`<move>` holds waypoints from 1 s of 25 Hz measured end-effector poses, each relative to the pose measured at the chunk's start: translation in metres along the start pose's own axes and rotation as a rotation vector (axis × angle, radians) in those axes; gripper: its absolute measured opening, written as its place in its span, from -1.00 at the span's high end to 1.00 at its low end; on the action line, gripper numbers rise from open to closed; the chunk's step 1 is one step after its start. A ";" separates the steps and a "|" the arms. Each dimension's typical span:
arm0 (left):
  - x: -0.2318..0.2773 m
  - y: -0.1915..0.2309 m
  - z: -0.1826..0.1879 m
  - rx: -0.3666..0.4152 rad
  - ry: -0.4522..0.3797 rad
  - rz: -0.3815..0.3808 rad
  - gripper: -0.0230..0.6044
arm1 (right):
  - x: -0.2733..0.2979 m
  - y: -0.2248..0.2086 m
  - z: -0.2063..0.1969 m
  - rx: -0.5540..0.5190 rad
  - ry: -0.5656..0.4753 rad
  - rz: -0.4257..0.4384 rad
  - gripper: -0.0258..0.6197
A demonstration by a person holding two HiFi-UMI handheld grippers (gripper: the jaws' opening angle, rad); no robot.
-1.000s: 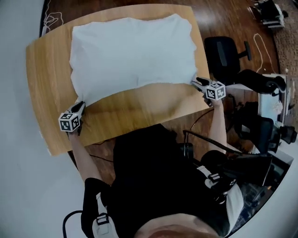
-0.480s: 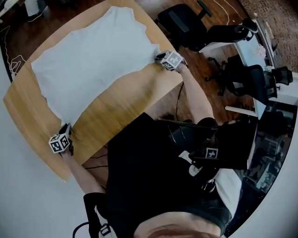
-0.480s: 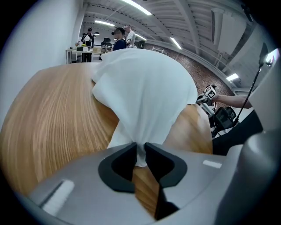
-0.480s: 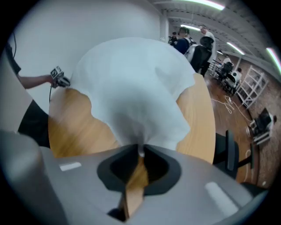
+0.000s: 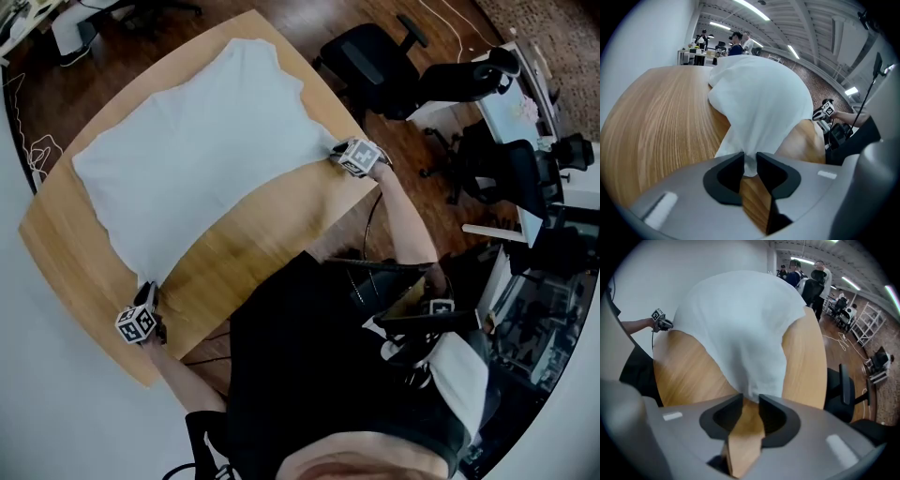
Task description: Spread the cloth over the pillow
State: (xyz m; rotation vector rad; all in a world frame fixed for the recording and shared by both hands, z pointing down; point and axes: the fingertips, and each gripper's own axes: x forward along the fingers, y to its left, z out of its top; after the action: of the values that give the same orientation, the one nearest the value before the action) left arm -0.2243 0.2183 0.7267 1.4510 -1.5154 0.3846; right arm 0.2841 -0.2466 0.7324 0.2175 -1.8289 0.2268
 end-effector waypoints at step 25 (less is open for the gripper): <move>-0.020 -0.048 0.141 -0.142 -0.517 -0.133 0.84 | 0.005 -0.210 0.222 -0.318 -0.105 -0.177 0.58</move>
State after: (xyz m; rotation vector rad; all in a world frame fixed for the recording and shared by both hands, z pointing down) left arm -0.2437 0.1097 0.6245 1.5997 -1.7904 -0.1951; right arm 0.1321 -0.5084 0.6878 0.1685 -1.9075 -0.2020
